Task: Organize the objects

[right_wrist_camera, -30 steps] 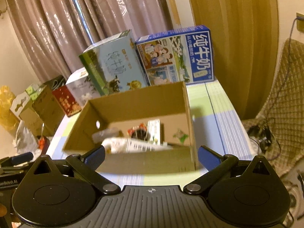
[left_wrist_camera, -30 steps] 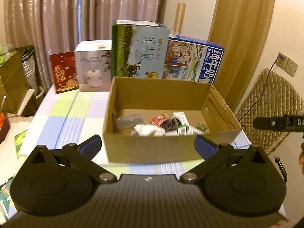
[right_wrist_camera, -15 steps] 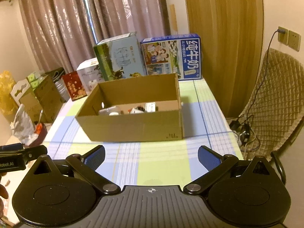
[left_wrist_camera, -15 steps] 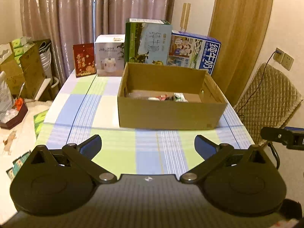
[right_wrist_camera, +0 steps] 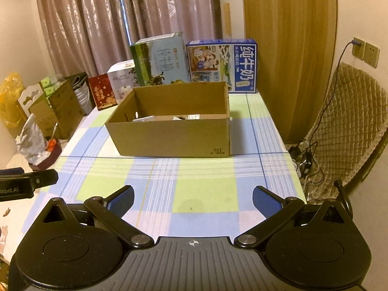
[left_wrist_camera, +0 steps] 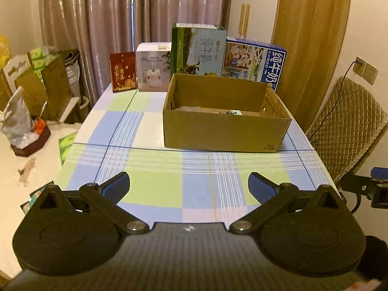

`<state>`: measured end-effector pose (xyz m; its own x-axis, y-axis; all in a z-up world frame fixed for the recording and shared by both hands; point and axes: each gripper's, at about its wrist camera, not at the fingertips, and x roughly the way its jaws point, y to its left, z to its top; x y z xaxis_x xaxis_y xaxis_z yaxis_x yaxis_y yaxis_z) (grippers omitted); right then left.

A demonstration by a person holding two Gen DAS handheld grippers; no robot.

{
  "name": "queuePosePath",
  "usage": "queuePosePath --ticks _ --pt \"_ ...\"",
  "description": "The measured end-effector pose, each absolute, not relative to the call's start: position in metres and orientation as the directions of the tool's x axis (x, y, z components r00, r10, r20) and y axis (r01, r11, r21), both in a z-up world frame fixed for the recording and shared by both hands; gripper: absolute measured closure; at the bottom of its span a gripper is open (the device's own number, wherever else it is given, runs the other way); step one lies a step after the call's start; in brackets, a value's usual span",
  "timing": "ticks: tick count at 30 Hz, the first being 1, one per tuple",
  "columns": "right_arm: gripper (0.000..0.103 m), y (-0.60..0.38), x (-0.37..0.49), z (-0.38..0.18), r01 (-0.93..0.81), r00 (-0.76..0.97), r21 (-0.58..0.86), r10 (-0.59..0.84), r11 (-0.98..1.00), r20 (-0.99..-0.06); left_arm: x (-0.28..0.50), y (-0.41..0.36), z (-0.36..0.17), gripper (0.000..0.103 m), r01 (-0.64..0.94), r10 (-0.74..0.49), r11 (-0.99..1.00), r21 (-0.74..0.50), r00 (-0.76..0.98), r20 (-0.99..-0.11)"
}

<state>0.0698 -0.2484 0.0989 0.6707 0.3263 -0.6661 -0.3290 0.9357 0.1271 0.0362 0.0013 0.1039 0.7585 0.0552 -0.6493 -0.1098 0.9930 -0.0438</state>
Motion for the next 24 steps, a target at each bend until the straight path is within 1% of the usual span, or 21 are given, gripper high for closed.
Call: queuePosePath --ticks 8,24 --pt "0.002 -0.250 0.063 0.106 -0.330 0.685 0.116 0.322 0.937 -0.653 0.035 -0.006 0.109 0.001 -0.085 0.037 0.995 -0.045 0.766 -0.641" --pt "0.002 -0.248 0.061 0.104 -0.324 0.688 0.097 0.305 0.941 -0.658 0.031 -0.013 0.104 0.001 -0.051 0.000 0.997 -0.058 0.752 -0.659"
